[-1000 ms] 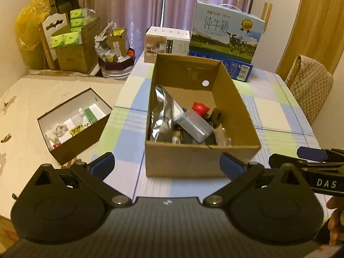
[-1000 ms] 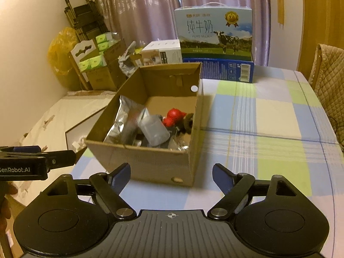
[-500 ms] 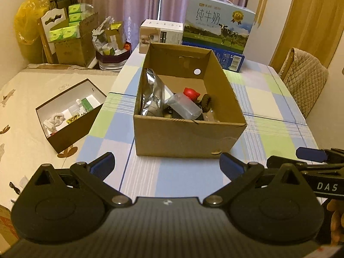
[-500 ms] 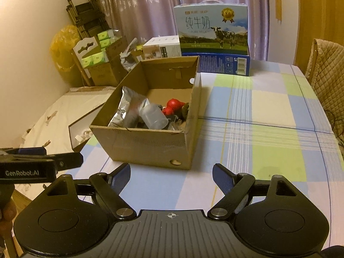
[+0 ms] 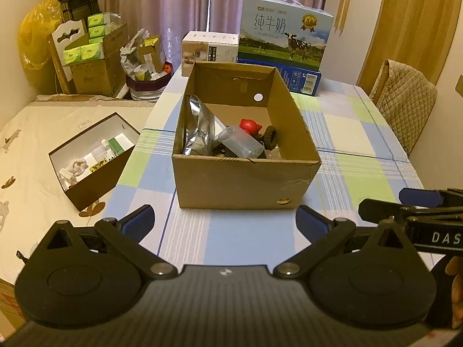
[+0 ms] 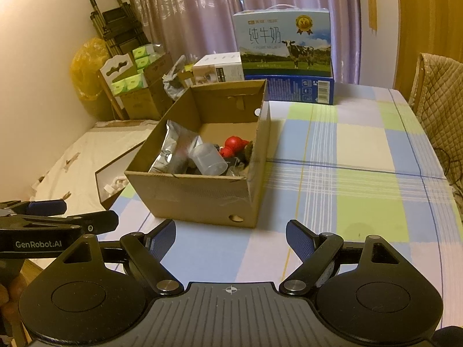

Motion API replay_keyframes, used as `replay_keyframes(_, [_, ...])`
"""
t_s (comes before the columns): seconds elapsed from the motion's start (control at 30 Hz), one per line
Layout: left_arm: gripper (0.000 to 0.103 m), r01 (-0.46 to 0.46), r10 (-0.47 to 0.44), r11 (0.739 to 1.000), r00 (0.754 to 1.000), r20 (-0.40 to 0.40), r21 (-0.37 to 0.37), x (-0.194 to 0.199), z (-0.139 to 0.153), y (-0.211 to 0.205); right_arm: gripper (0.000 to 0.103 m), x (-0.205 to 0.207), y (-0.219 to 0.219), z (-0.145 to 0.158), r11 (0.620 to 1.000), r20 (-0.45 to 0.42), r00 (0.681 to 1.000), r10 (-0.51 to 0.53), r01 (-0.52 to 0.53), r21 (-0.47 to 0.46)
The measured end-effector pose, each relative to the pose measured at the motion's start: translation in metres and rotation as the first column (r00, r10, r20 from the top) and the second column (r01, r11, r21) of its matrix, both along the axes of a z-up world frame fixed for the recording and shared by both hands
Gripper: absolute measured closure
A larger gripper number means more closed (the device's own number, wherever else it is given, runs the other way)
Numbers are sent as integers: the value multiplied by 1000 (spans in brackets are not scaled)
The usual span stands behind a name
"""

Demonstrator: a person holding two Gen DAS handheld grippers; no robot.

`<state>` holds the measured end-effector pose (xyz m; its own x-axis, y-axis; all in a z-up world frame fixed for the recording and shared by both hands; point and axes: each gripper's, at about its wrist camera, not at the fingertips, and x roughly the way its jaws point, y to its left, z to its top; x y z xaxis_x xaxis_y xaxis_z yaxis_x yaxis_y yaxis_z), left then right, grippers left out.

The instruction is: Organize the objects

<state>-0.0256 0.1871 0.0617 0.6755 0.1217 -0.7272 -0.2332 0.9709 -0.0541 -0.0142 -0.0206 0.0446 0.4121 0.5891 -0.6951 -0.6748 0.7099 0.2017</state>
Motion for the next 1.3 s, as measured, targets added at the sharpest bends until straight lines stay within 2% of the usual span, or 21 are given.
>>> replay_keyframes(1.3, [1,5,-5,1000,1000,-2,16,0,-2,-5,22,4,0,-4,1000,-12,1000,-11,10,-20])
